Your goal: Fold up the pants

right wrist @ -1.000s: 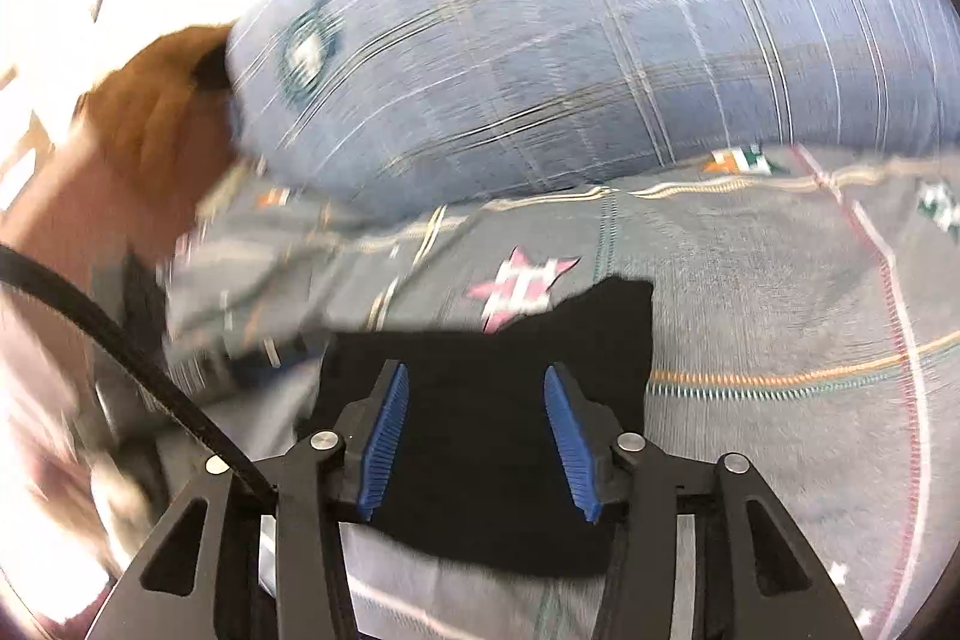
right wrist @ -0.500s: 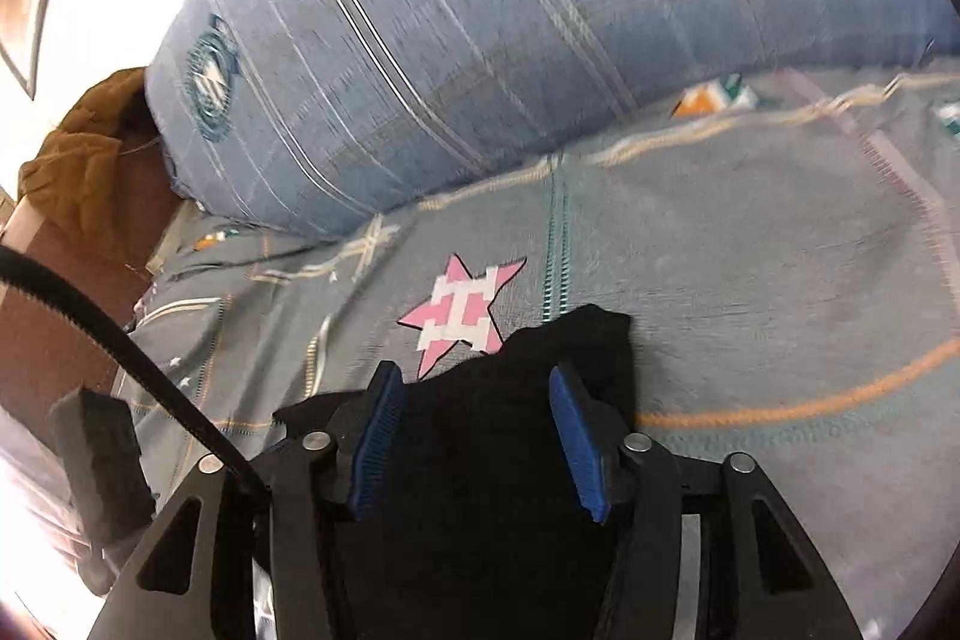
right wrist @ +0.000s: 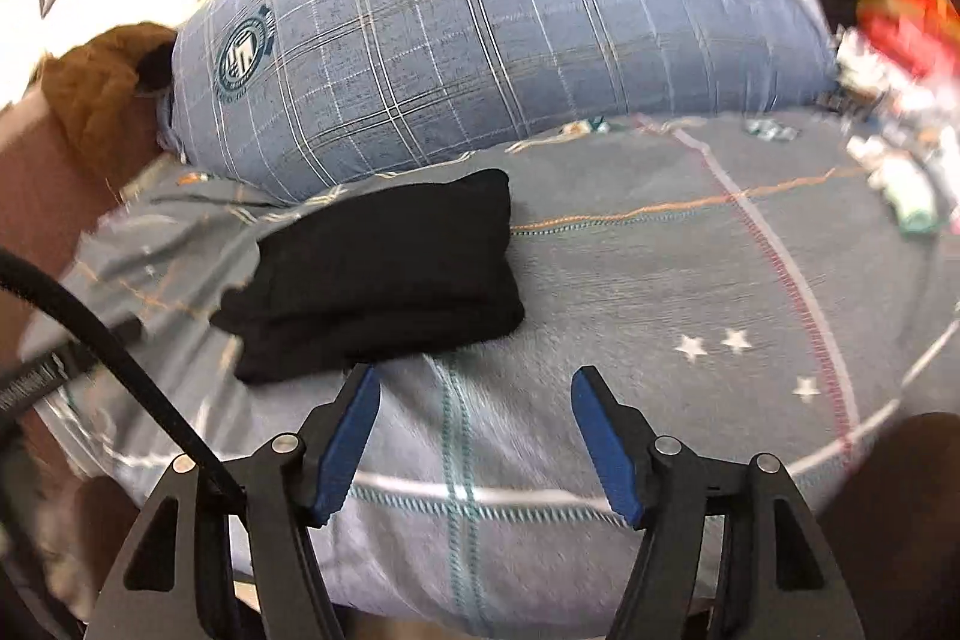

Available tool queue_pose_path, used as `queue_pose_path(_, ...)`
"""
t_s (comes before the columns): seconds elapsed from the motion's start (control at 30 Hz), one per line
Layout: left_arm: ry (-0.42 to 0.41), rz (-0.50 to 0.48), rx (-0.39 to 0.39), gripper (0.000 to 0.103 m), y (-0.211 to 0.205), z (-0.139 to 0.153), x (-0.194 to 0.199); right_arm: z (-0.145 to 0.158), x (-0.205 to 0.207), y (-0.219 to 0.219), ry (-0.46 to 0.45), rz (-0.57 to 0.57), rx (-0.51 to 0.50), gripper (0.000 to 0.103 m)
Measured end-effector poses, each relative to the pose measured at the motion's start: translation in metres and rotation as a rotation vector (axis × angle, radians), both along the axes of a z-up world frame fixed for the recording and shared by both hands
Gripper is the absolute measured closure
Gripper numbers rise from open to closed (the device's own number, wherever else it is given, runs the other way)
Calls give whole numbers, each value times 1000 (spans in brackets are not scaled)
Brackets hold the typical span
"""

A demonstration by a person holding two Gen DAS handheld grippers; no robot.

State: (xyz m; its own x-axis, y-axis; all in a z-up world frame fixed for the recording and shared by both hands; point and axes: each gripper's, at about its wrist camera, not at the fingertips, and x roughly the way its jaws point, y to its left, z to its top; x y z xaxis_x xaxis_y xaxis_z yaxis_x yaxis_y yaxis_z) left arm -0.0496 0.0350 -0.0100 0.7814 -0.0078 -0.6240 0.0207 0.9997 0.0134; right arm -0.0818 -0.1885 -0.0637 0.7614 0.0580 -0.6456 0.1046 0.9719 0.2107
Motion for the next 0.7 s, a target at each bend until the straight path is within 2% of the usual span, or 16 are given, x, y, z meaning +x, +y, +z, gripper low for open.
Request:
queue_pose_path(0.07, -12, -6, 25, 21, -8, 5, -7, 3, -2, 4, 2, 20, 9, 30)
queue_pose_path(0.2, 19, -50, 6, 21, -19, 5, -13, 8, -6, 6, -9, 31, 30, 28)
queue_pose_path(0.37, 18, -79, 22, 21, -30, 4, -23, 11, -11, 9, -15, 45, 20, 28)
queue_pose_path(0.53, 18, -69, -12, 21, -25, 8, -25, 14, -14, 11, -18, 36, 21, 27)
queue_pose_path(0.7, -4, -48, 4, 21, -25, 7, -29, 14, -12, 14, -4, 34, 8, 27)
